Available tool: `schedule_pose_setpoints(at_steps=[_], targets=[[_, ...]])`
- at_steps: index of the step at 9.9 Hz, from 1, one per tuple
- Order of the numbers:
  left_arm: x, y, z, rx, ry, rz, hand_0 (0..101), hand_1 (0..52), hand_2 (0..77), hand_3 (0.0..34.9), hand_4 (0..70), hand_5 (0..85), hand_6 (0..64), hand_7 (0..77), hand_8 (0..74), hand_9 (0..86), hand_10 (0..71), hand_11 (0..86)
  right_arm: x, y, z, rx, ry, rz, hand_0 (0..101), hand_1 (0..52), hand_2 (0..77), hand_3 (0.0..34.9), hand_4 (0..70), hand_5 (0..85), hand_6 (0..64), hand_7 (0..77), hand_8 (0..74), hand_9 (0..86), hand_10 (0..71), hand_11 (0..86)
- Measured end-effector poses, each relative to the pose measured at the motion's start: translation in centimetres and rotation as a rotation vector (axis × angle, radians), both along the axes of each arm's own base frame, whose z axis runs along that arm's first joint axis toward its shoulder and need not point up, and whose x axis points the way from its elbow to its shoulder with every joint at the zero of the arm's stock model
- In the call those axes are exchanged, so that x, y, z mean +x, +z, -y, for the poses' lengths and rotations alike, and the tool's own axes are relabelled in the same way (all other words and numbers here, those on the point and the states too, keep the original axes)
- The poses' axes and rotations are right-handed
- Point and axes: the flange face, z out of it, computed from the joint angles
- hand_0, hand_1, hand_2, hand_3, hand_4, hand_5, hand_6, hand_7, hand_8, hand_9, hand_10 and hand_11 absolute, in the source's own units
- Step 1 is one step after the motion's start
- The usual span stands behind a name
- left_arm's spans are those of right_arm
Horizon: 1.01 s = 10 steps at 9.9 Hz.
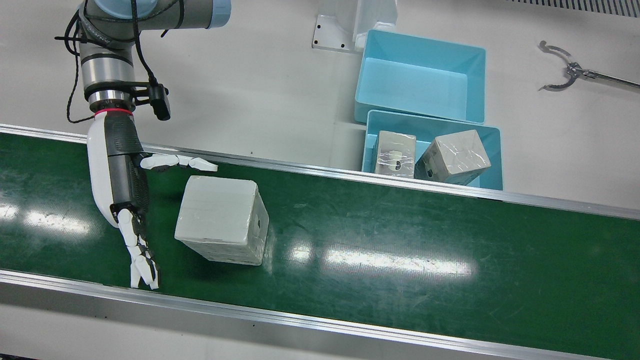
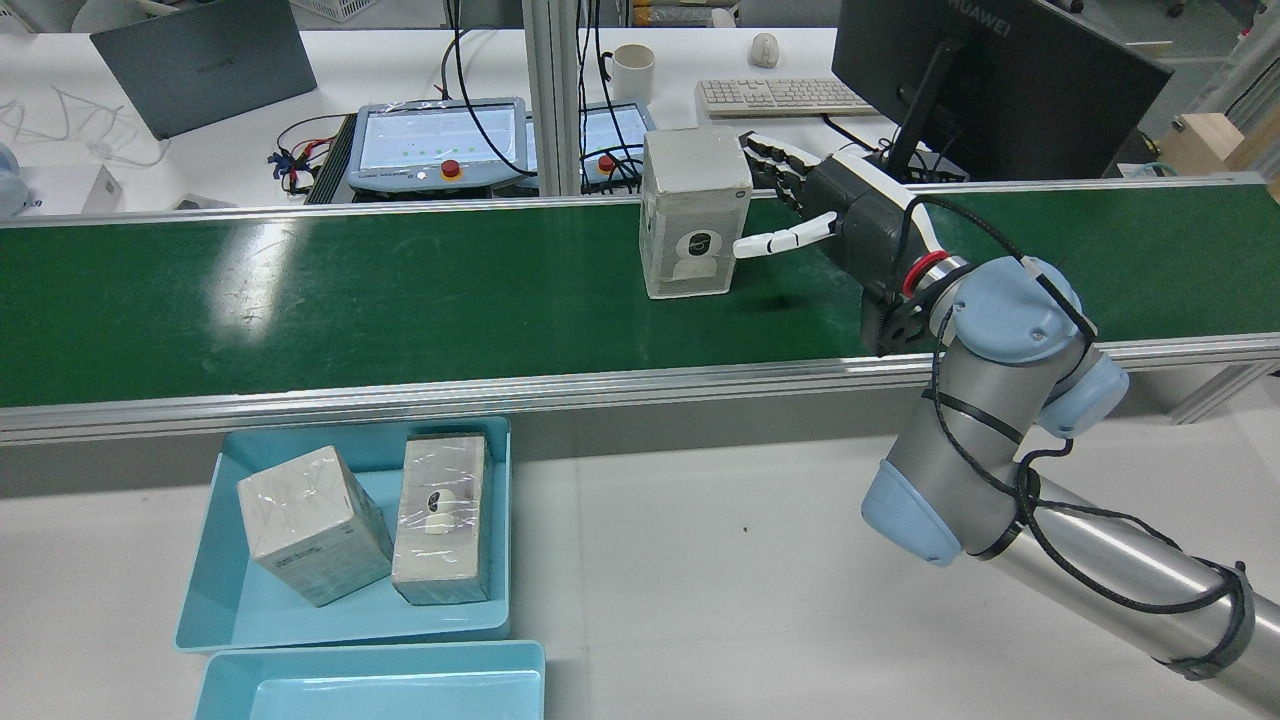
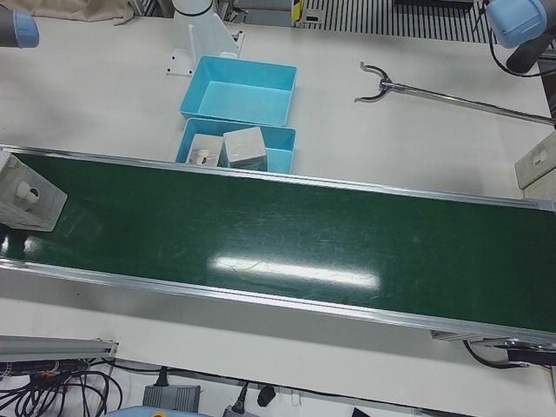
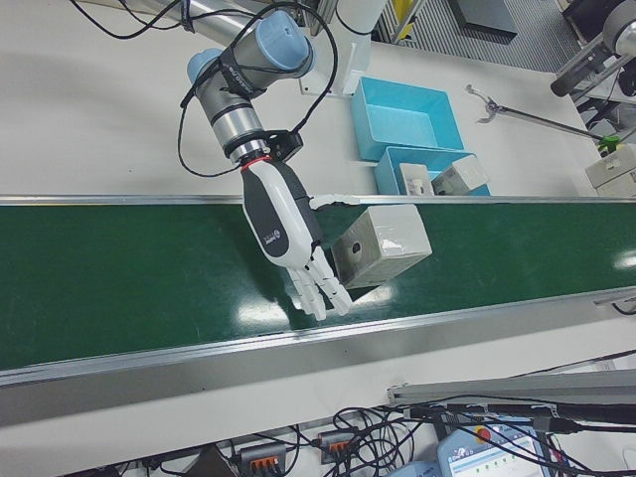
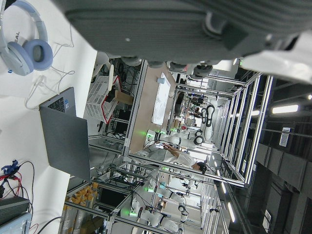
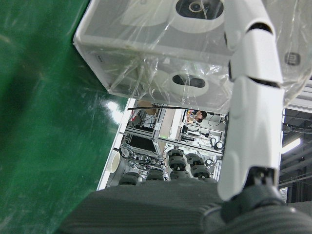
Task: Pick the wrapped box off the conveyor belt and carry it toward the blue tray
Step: 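Move the right hand against the arriving wrapped white box, then close the right hand fingers around the wrapped box on the belt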
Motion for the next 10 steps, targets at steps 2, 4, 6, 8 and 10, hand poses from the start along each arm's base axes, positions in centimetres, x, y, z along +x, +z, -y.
schedule_pose_setpoints(at_steps=[2,4,6,8,10], targets=[[0.0,0.0,0.0,0.0,0.0,0.0,0,0.0,0.5,0.0,0.0,1.1,0.0,0.0,0.0,0.0,0.0,0.0,-0.5,0.4,0.4,0.006,-0.001,0.005,47,15.8,15.8,0.3,0.0,7.6,0.0,0.0,0.0,1.1,0.0,2.7],[0.0,0.0,0.0,0.0,0.0,0.0,0,0.0,0.5,0.0,0.0,1.1,0.0,0.0,0.0,0.0,0.0,0.0,-0.9,0.4,0.5,0.007,0.0,0.007,47,15.8,15.8,0.4,0.0,7.6,0.0,0.0,0.0,1.1,0.0,2.7],[0.0,0.0,0.0,0.0,0.0,0.0,0,0.0,0.5,0.0,0.0,1.1,0.0,0.0,0.0,0.0,0.5,0.0,-1.4,0.4,0.5,0.006,0.001,0.008,47,15.8,15.8,0.3,0.0,7.6,0.0,0.0,0.0,1.1,0.0,2.7],[0.0,0.0,0.0,0.0,0.0,0.0,0,0.0,0.5,0.0,0.0,1.1,0.0,0.0,0.0,0.0,0.5,0.0,-1.8,0.4,0.4,0.005,-0.001,0.009,47,15.8,15.8,0.3,0.0,7.6,0.0,0.0,0.0,1.1,0.0,2.2],[0.0,0.0,0.0,0.0,0.0,0.0,0,0.0,0.5,0.0,0.0,1.1,0.0,0.0,0.0,0.0,0.5,0.0,-1.9,0.4,0.4,0.006,-0.002,0.01,47,15.8,15.8,0.4,0.0,7.6,0.0,0.0,0.0,1.1,0.0,2.7]])
